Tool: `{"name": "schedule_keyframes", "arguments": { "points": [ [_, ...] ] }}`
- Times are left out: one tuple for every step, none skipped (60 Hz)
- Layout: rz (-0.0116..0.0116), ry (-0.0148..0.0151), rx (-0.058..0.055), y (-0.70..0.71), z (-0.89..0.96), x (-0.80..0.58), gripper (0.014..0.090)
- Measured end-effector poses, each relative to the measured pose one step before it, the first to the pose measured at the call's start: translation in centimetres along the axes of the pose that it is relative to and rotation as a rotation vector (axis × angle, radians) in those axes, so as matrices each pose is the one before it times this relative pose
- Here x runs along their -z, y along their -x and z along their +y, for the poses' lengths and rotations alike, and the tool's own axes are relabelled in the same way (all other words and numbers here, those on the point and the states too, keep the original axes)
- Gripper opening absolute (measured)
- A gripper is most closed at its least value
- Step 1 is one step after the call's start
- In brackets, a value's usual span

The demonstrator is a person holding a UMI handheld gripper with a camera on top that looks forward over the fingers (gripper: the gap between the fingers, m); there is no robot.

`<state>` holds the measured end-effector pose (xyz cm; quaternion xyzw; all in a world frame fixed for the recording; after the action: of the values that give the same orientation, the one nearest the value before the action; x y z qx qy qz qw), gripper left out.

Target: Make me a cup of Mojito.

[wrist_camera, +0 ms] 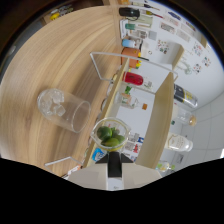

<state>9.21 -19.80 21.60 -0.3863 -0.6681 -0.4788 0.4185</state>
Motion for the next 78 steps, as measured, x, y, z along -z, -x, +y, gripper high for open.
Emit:
{"name": "schedule_keyframes", "arguments": {
  "points": [
    [0.00372, -0.00474, 0.0056, -0.065, -0.098, 0.02, 0.0157],
    [0.00351, -0.00316, 0.0057, -0.031, -0.095, 0.013, 0.0158],
    [0.0053, -0.00307, 0.0053, 0.078, -0.024, -0.035, 0.0157],
    [0.00099, -0.00224, 0.0027, -0.043, -0.099, 0.052, 0.0157],
    [0.00046, -0.00264, -0.0002, -0.005, -0.054, -0.01, 0.0157],
    [0.00115, -0.00063, -0.0008, 0.001, -0.02, -0.006, 0.0156],
    [0.00138, 0.00008, 0.0002, 0.013, -0.014, 0.0, 0.0158],
    [0.00179, -0.00058, 0.0009, -0.009, -0.027, 0.019, 0.0158],
    [0.0045, -0.00069, 0.0003, 0.056, -0.109, -0.02, 0.0158],
    [0.00291, -0.00012, -0.0001, -0.014, -0.054, 0.028, 0.0156],
    [0.00311, 0.00164, 0.0018, -0.025, 0.002, 0.004, 0.0157],
    [0.00405, 0.00255, 0.0024, 0.018, -0.033, 0.065, 0.0155],
    [0.00113, -0.00101, -0.0007, 0.003, -0.054, 0.009, 0.0156],
    [-0.00018, -0.0015, -0.0037, 0.055, -0.069, 0.005, 0.0158],
    [0.00021, -0.00036, -0.0037, 0.039, -0.037, 0.002, 0.0158],
    [0.00127, 0.00017, -0.0019, 0.021, -0.015, 0.002, 0.0157],
    [0.00169, 0.00079, -0.0016, 0.006, 0.009, 0.013, 0.0157],
    [0.00066, 0.00093, -0.0047, 0.012, 0.012, 0.018, 0.0157],
    [-0.00053, -0.0012, -0.0076, -0.024, 0.006, -0.031, 0.0158],
    [-0.00013, 0.002, -0.009, 0.001, 0.027, 0.014, 0.0157],
    [0.00035, 0.00346, -0.0096, -0.004, 0.088, -0.009, 0.0158],
    [0.0024, 0.00434, -0.0117, 0.021, 0.095, 0.046, 0.0157],
    [-0.00048, 0.00262, -0.0151, -0.008, 0.026, 0.01, 0.0157],
    [0.00023, 0.00121, -0.0185, -0.023, -0.004, 0.024, 0.0157],
    [0.0004, 0.00333, -0.0211, -0.048, 0.065, 0.039, 0.0157],
    [-0.00051, 0.00588, -0.0231, -0.032, 0.12, 0.021, 0.0156],
    [-0.00142, 0.00876, -0.0241, -0.077, 0.176, 0.04, 0.0156],
    [-0.00545, 0.00926, -0.0242, -0.14, 0.177, 0.057, 0.0157],
    [0.002, 0.00365, -0.0294, -0.144, 0.061, 0.149, 0.0157],
    [0.00417, 0.00659, -0.0327, -0.243, 0.078, 0.115, 0.0156],
    [0.00516, 0.0092, -0.038, -0.277, 0.131, 0.142, 0.0156],
    [0.00343, 0.0063, -0.0433, -0.275, 0.058, 0.147, 0.0156],
    [0.00188, 0.00568, -0.045, -0.238, 0.014, 0.131, 0.0157],
    [0.00346, 0.00723, -0.043, -0.32, 0.041, 0.147, 0.0157],
    [0.00351, 0.00871, -0.043, -0.327, 0.065, 0.147, 0.0157],
    [0.00309, 0.0134, -0.0442, -0.277, 0.123, 0.187, 0.0158],
    [0.00031, 0.0113, -0.0517, -0.337, 0.103, 0.216, 0.0157],
    [0.00522, 0.00889, -0.0535, -0.367, 0.188, 0.258, 0.0157],
    [0.00318, 0.01003, -0.0544, -0.325, 0.123, 0.208, 0.0158],
    [0.00251, 0.01128, -0.0524, -0.295, 0.161, 0.192, 0.0158],
    [0.00222, 0.01337, -0.0502, -0.303, 0.221, 0.169, 0.0158],
    [0.00173, 0.01444, -0.0521, -0.256, 0.268, 0.185, 0.0158],
    [0.0005, 0.01439, -0.0557, -0.249, 0.289, 0.178, 0.0157],
    [-0.00232, 0.01317, -0.0585, -0.14, 0.297, 0.197, 0.0158],
    [-0.00411, 0.01573, -0.0595, -0.148, 0.335, 0.315, 0.0158],
    [-0.00286, 0.01145, -0.0574, -0.146, 0.361, 0.042, 0.0159],
    [0.00204, 0.01377, -0.0523, -0.255, 0.546, 0.234, 0.0159],
    [-0.00099, 0.01788, -0.0537, -0.198, 0.536, 0.182, 0.0159],
    [-0.00458, 0.01824, -0.0527, -0.106, 0.549, 0.148, 0.0159],
    [-0.0113, 0.01613, -0.0535, 0.023, 0.594, 0.147, 0.0159],
    [-0.01524, 0.01457, -0.0534, 0.03, 0.592, 0.13, 0.0159],
    [-0.01424, 0.01343, -0.053, 0.003, 0.609, 0.089, 0.0159],
    [-0.00967, 0.014, -0.0493, -0.084, 0.664, 0.06, 0.0159],
    [-0.00459, 0.0256, -0.0458, 0.026, 0.666, 0.025, 0.0159],
    [-0.00498, 0.0174, -0.0377, -0.264, 0.8, 0.005, 0.0159],
    [-0.00544, 0.01186, -0.0346, -0.26, 0.933, -0.132, 0.016],
    [-0.00784, 0.01641, -0.0347, -0.15, 0.822, -0.092, 0.0159],
    [-0.00837, 0.01553, -0.0341, -0.184, 0.795, -0.097, 0.0159],
    [-0.00751, 0.01483, -0.0327, -0.204, 0.795, -0.125, 0.0159],
    [-0.00475, 0.01587, -0.0289, -0.251, 0.834, -0.195, 0.0158],
    [-0.00153, 0.01841, -0.0245, -0.308, 0.913, -0.223, 0.0158],
    [-0.00078, 0.02282, -0.0203, -0.309, 0.844, -0.227, 0.0158],
    [-0.00017, 0.01706, -0.0199, -0.339, 0.911, -0.325, 0.0158],
    [-0.00365, 0.01755, -0.0188, -0.267, 0.812, -0.308, 0.0157],
    [-0.00573, 0.01643, -0.0192, -0.253, 0.813, -0.331, 0.0157],
    [-0.00654, 0.01537, -0.0197, -0.229, 0.762, -0.328, 0.0157],
    [-0.00681, 0.01578, -0.0201, -0.193, 0.757, -0.296, 0.0158],
    [-0.0078, 0.01677, -0.02, -0.196, 0.758, -0.288, 0.0158],
    [-0.00869, 0.01715, -0.0177, -0.141, 0.739, -0.33, 0.0157],
    [-0.00845, 0.01719, -0.0147, -0.162, 0.693, -0.33, 0.0157],
    [-0.00682, 0.02181, -0.0126, -0.141, 0.599, -0.099, 0.0157],
    [-0.00258, 0.01854, -0.0129, -0.034, 0.485, -0.167, 0.0157],
    [-0.00242, 0.0108, -0.0106, -0.242, 0.561, -0.374, 0.0157],
    [-0.00374, 0.00592, -0.0093, -0.417, 0.698, -0.643, 0.0157],
    [-0.00473, 0.01313, -0.007, -0.191, 0.578, -0.34, 0.0157],
    [-0.00555, 0.01259, -0.0066, -0.21, 0.539, -0.375, 0.0158],
    [-0.00464, 0.01015, -0.0075, -0.219, 0.49, -0.35, 0.0158],
    [-0.00263, 0.01447, -0.0072, -0.017, 0.292, -0.036, 0.0158]
  ]
}}
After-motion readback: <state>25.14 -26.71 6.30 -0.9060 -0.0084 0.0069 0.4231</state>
